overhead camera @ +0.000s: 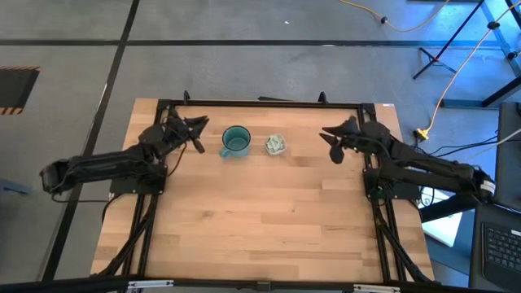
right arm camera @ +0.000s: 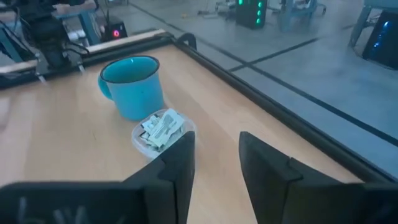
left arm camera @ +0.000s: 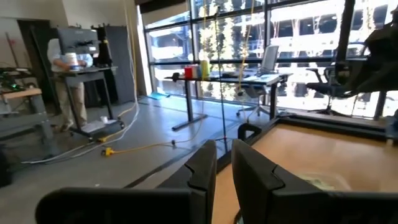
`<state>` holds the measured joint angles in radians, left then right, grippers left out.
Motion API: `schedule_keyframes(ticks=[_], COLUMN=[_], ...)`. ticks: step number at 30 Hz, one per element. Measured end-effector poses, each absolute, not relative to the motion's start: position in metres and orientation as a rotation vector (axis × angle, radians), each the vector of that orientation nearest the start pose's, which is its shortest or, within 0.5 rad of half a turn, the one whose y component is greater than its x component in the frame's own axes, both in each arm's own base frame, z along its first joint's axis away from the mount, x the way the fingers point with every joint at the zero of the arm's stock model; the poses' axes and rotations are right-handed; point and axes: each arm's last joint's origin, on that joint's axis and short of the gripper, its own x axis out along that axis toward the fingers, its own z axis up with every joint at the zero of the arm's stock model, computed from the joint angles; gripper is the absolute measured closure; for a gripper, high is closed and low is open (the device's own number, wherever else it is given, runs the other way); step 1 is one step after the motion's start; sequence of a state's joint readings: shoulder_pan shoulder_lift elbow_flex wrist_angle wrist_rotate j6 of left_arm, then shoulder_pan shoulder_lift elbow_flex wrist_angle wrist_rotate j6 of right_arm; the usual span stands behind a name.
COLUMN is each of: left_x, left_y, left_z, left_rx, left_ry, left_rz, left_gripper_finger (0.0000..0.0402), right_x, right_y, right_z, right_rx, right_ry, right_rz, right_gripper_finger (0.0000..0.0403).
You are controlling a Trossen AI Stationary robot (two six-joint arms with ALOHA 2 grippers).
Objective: Pick and place items into bin
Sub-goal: Return to Home Position
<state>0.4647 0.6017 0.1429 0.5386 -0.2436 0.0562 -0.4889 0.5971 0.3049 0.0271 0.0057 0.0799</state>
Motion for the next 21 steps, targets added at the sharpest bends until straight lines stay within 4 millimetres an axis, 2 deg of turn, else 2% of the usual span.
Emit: schedule_keyframes(ticks=[9, 17, 21], left_x=[0.106, 0.091, 0.087], left_y=[0.061, 0.053, 0.051], left_z=[0.210, 0.209, 0.207], left_rx=[0.042, -0.006, -0.031], left_ry=[-0.069, -0.076, -0.074], left_rz=[0.719, 0.709, 0.690], left_gripper_finger=[0.0357, 0.0357, 0.0357], right_x=[0.106, 0.096, 0.092], right_y=[-0.056, -0.051, -0.049], right_z=[0.189, 0.192, 0.190], right_rx=[0.164, 0.146, 0.153], right_ry=[0.131, 0.055, 0.076], right_rz=[-0.503, -0.499, -0.500], right_gripper_finger=[0.0274, 0.0274, 0.0274])
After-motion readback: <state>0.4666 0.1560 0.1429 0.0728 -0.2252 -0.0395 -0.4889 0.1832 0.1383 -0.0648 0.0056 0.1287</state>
